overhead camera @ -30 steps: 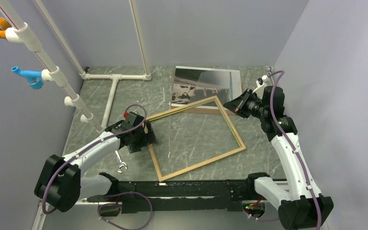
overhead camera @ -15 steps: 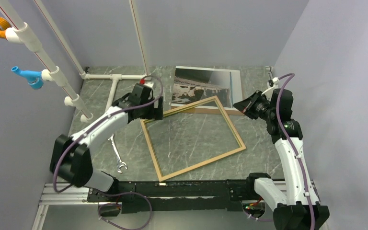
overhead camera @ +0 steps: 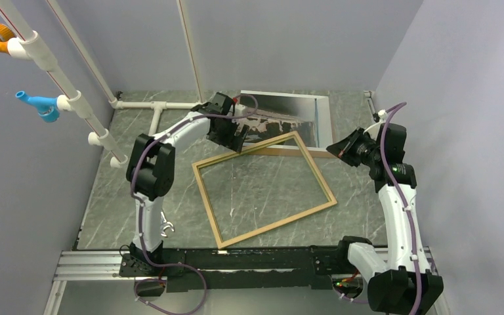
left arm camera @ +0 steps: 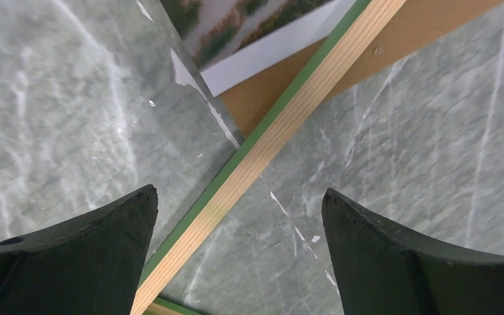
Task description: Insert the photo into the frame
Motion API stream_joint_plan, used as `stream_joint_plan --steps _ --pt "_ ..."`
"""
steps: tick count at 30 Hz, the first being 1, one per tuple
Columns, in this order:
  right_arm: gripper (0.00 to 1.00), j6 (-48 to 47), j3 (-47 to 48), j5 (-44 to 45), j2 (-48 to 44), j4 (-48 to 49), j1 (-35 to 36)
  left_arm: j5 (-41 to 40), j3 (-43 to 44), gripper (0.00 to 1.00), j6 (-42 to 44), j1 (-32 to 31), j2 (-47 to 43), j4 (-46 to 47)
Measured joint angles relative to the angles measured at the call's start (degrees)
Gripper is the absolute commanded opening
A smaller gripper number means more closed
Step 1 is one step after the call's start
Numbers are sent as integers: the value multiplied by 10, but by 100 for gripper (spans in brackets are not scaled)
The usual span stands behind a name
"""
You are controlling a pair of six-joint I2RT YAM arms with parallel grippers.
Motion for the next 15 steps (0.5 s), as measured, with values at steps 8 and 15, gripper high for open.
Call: stream_joint_plan --steps 8,15 --pt "0 -3 -12 -35 19 -1 -18 19 3 69 36 -1 48 -57" --pt "0 -7 14 -55 54 -25 -22 12 -28 27 32 -3 48 -58"
